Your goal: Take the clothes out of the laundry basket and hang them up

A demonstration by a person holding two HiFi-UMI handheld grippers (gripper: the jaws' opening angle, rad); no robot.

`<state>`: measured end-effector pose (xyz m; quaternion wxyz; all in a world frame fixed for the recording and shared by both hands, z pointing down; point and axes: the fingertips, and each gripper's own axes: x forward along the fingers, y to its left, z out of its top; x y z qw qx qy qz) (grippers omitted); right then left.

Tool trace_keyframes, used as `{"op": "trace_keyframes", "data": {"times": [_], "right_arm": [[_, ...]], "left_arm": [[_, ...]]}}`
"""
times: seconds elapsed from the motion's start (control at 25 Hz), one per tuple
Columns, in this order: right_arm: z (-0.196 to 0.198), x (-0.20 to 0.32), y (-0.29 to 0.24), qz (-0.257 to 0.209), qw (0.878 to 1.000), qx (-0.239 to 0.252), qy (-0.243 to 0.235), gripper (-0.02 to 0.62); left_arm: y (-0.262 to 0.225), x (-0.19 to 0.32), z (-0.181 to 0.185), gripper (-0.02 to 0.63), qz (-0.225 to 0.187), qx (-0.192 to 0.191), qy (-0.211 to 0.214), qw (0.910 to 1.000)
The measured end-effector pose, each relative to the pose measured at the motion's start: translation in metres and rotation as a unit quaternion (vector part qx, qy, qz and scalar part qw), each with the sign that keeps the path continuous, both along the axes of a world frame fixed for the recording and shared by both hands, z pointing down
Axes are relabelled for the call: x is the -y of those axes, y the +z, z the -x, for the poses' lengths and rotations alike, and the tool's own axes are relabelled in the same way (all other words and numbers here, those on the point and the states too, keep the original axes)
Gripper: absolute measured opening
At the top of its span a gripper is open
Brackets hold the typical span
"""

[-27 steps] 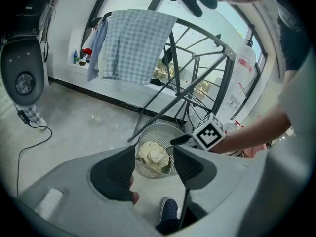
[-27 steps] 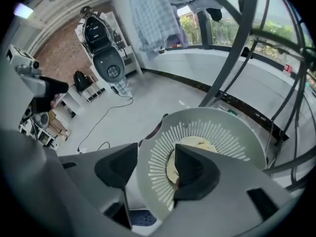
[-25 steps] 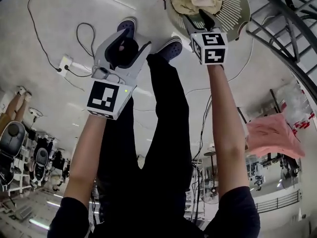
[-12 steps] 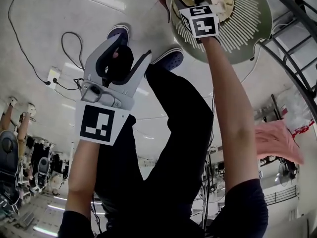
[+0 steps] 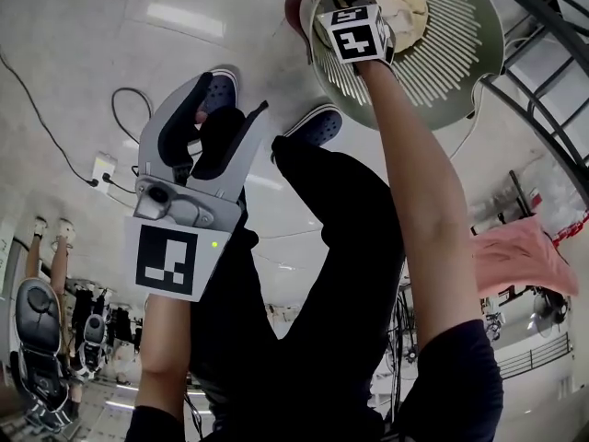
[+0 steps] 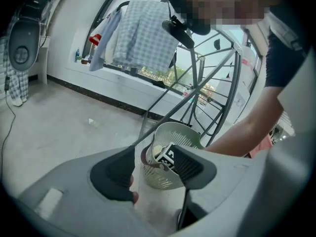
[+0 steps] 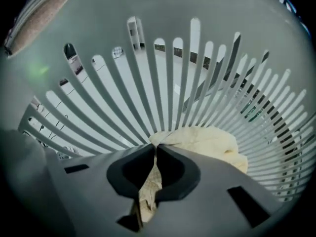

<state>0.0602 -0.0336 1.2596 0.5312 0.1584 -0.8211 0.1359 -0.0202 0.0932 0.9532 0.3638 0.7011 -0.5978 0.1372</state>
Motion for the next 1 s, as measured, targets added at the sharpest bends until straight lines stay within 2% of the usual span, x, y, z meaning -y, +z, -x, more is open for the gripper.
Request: {"op": "trace_keyframes", "data": {"times": [0.12,0.24,0.4,0.6,0.76,0.88,1.0], "right_arm": [[-0.011,-0.004,-0.027,-0.004,1.0,0.002,0.026,0.018],[-0.033,-0.012,-0.068,0.004,0.999,0.012,0.045,0.017],[-0.07,-0.019,-0.137,0.001,0.999,0.02,0.043,0.017],[-0.111,-0.015,-0.234,-0.008,0.999,0.035,0.041,0.015],[-0.127,-0.014,-0.321,-0.009,0.998,0.059,0.027,0.014],[-0.136,-0.016,-0.392,-0.001,0.996,0.084,0.027,0.014],[-0.136,-0.014,-0.468,-0.015,0.992,0.121,0.019,0.014]], "left_arm": [[-0.007,-0.005,-0.004,0.239,0.009,-0.005,-0.003,0.9999],[-0.025,-0.011,-0.017,0.239,0.019,-0.008,0.016,0.9997],[-0.066,-0.011,-0.037,0.241,0.023,-0.002,0.041,0.9989],[-0.13,0.002,-0.071,0.245,0.009,-0.008,0.071,0.9974],[-0.179,0.011,-0.087,0.247,-0.005,-0.007,0.089,0.996],[-0.215,0.017,-0.099,0.25,-0.019,0.011,0.126,0.9919],[-0.25,0.03,-0.105,0.255,-0.043,0.032,0.16,0.9858]]}}
